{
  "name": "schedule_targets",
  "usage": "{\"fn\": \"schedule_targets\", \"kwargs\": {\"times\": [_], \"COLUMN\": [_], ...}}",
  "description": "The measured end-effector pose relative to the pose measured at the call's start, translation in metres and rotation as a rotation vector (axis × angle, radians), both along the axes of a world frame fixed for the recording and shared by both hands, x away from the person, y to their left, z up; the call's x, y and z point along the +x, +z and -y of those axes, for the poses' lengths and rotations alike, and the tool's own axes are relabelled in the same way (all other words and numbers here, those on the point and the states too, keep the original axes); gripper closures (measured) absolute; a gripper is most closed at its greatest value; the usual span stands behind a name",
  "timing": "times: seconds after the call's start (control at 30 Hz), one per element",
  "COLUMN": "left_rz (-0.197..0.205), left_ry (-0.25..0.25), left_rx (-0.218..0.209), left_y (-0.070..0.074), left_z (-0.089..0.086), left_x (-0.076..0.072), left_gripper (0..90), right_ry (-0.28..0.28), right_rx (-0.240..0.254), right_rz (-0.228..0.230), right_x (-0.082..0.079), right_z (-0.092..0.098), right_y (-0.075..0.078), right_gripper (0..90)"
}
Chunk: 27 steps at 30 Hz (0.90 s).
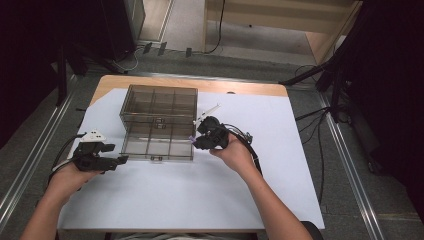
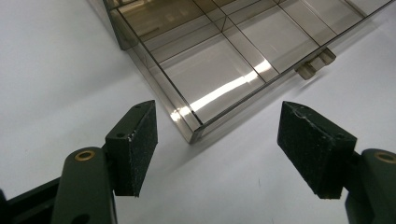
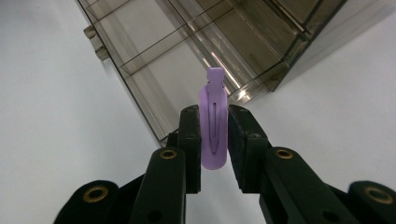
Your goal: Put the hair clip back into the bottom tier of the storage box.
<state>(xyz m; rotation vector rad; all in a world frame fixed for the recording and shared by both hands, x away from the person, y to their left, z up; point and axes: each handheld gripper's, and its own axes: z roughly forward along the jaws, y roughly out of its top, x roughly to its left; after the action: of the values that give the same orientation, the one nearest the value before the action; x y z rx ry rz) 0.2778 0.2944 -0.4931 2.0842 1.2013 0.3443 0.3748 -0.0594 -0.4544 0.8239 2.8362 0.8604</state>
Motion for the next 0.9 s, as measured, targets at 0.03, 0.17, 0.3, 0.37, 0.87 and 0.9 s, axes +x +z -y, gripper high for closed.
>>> {"fn": "schedule_targets", "kwargs": {"times": [0.03, 0.17, 0.3, 0.37, 0.87, 0.9], "left_rz": [0.001, 0.004, 0.000, 0.002, 0.010, 0.010], "left_ry": [0.000, 0.005, 0.009, 0.010, 0.002, 0.003], "left_rx": [0.000, 0.001, -0.004, 0.002, -0.004, -0.003], "left_y": [0.000, 0.000, 0.001, 0.000, 0.001, 0.001], "left_z": [0.000, -0.001, -0.003, -0.003, -0.001, -0.001], "left_x": [0.000, -0.003, -0.005, -0.006, -0.009, -0.009], "left_gripper": [29.9, 29.8, 29.8, 29.8, 29.8, 29.8], "right_ry": [0.001, 0.007, 0.015, 0.019, 0.031, 0.030], "right_rx": [0.001, 0.005, 0.013, 0.014, 0.023, 0.023], "right_rz": [-0.002, -0.005, -0.006, -0.007, 0.001, -0.003], "right_x": [0.000, 0.000, -0.001, -0.001, -0.001, -0.001], "right_z": [-0.001, -0.005, -0.009, -0.012, -0.028, -0.029], "right_y": [0.000, -0.001, -0.002, -0.002, -0.010, -0.010], "right_gripper": [77.0, 77.0, 77.0, 76.9, 76.9, 76.9]}}
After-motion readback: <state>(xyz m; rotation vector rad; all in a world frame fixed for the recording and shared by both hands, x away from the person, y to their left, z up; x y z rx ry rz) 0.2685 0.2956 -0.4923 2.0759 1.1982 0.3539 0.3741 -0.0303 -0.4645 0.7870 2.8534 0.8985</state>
